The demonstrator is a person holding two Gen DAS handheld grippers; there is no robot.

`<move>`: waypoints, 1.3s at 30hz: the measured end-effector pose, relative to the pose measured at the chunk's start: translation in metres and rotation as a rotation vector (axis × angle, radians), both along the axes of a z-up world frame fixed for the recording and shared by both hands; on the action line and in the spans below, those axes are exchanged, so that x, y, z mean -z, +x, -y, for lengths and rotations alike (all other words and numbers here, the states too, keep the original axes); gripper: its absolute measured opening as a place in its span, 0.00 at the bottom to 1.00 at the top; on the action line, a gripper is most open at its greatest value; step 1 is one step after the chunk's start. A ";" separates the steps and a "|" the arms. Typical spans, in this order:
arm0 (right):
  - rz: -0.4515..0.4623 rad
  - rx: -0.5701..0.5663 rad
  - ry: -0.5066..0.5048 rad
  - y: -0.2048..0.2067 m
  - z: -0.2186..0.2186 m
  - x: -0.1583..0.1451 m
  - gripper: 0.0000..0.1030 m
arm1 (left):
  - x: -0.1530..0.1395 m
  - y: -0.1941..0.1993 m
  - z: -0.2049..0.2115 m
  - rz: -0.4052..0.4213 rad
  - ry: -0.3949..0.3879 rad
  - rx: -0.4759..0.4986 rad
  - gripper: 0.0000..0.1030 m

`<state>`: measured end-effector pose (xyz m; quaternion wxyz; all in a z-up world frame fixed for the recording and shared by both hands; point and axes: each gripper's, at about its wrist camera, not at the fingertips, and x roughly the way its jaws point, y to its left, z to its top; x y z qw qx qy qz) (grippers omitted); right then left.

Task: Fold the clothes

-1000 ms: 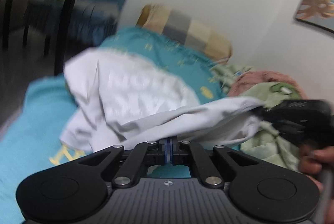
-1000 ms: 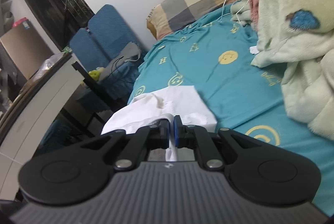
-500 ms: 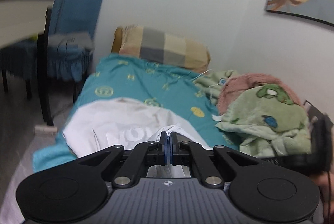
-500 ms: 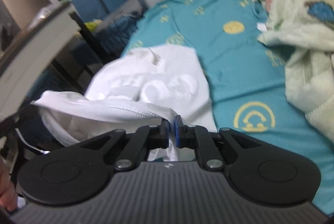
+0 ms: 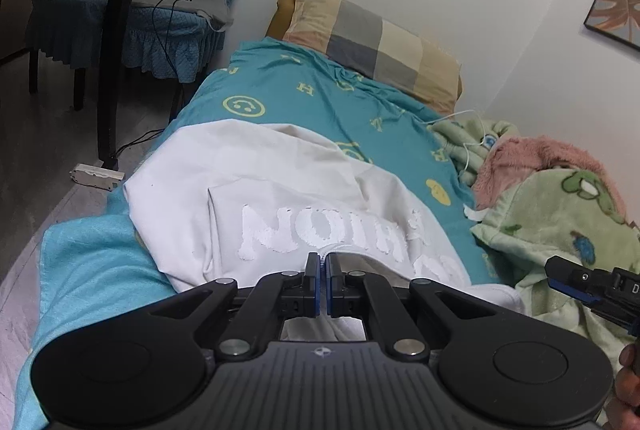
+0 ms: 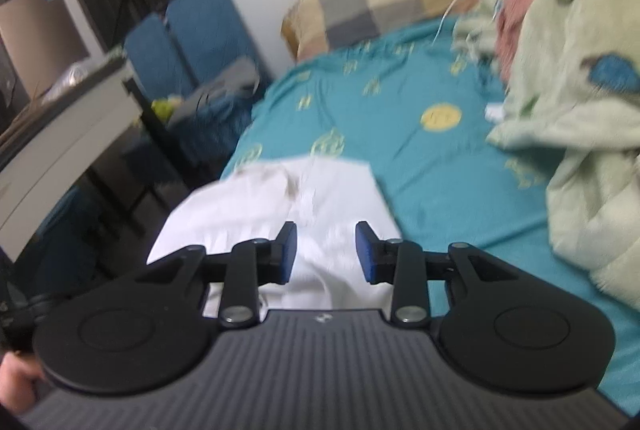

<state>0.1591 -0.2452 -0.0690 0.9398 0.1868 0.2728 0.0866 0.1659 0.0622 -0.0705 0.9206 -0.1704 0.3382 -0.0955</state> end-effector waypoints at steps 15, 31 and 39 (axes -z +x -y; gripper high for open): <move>-0.236 0.111 -0.101 -0.010 -0.007 0.039 0.32 | -0.005 -0.025 0.023 0.077 0.095 0.008 0.04; -0.278 -0.052 -0.424 0.022 -0.058 0.082 0.28 | 0.010 -0.025 0.030 0.051 0.144 0.037 0.07; -0.270 -0.002 -0.318 -0.002 -0.039 0.052 0.04 | 0.008 -0.025 0.029 0.060 0.143 0.042 0.07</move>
